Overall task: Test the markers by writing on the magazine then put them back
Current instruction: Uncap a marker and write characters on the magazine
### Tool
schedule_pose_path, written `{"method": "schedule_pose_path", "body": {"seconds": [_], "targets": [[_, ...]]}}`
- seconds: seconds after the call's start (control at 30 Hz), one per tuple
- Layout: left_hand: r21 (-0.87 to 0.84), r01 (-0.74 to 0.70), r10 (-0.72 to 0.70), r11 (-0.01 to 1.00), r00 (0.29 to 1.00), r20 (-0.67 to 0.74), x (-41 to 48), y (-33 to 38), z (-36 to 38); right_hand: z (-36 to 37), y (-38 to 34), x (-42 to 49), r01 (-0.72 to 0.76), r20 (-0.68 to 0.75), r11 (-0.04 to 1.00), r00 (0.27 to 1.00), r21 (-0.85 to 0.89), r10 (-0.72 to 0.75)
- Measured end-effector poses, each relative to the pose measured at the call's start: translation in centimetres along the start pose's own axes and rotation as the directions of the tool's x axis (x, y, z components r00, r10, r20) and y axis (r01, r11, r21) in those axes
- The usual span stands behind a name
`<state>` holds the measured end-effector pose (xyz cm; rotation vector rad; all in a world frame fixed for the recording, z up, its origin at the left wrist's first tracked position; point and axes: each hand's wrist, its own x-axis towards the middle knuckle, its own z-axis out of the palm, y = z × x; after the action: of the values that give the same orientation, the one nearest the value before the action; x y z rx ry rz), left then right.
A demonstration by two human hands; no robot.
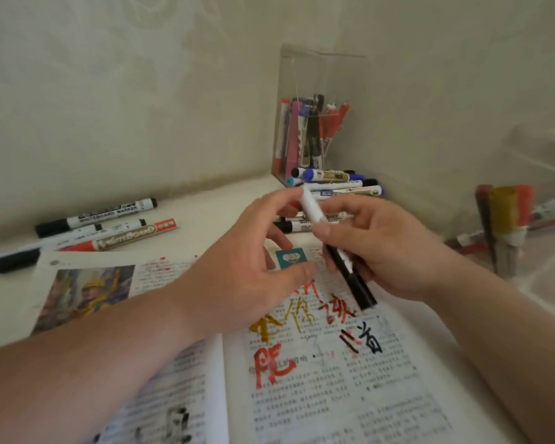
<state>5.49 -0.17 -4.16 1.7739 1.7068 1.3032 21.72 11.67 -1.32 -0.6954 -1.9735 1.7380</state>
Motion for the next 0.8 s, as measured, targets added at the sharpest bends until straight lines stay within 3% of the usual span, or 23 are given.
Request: {"method": "schedule_pose_path", "body": {"seconds": [0.07,0.13,0.23,0.3,0.4,0.6,0.8], "targets": [[-0.058,-0.012,0.012,0.998,1.000,0.006,-0.1,-0.3,0.2,-0.3,0.4,0.2,0.064,-0.106,0.994,0.993,0.088,-0.055],[-0.118,-0.002,0.002,0.993,1.000,0.003,-0.2,-0.3,0.2,-0.3,0.5,0.2,0.126,-0.116,0.975,0.987,0.182,-0.106],[0.020,-0.042,0.042,0.999,0.999,0.019,-0.3,0.2,0.2,0.0,0.6,0.0,0.152,-0.073,0.941,0.988,0.302,-0.136],[0.146,-0.082,0.083,0.986,0.997,0.001,-0.1,0.5,0.2,0.2,0.7,0.0,0.186,-0.081,0.962,0.982,0.198,-0.173],[0.262,-0.075,0.074,0.962,0.997,0.012,0.0,0.3,0.4,0.2,0.6,-0.1,0.200,-0.135,0.973,0.967,-0.119,-0.215],[0.163,-0.086,0.063,0.983,0.988,0.144,-0.1,0.5,0.3,0.7,0.6,-0.4,0.191,-0.058,0.981,0.980,-0.029,-0.192],[0.160,-0.123,0.107,0.979,0.989,0.102,0.0,0.8,0.4,1.0,0.5,-0.7,0.246,-0.103,0.968,0.965,0.038,-0.241]]}}
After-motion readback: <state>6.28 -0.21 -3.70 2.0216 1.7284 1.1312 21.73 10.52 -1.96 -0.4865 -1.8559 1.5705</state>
